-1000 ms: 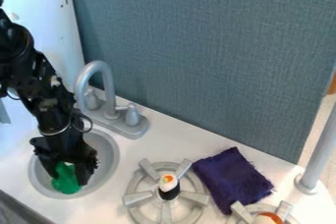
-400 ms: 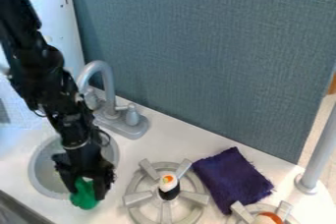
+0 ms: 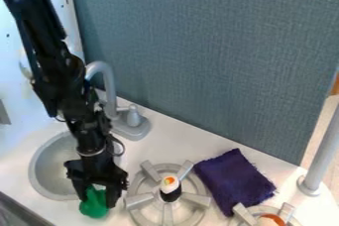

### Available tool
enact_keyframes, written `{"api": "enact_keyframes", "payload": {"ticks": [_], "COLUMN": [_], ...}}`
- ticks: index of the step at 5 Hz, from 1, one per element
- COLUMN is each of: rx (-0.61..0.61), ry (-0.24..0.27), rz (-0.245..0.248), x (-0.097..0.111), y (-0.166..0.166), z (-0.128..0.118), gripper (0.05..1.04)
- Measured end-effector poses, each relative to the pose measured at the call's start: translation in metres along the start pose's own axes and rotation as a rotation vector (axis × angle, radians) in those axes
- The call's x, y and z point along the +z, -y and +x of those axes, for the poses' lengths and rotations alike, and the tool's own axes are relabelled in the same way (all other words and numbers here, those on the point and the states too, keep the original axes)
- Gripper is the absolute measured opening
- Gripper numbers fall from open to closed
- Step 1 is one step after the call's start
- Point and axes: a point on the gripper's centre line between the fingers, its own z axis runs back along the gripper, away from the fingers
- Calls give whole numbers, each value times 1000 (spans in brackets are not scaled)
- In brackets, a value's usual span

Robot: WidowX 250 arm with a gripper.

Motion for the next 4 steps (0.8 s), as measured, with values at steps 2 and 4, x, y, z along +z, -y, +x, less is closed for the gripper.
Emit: {"api": "enact_keyframes", "payload": {"ticks": [2, 4], "rx": [66, -23], "ry": [37, 155], "rz": [39, -70], "x": [1, 51], "y": [6, 35], "z": [-20, -9], "gripper": [1011, 1005]}}
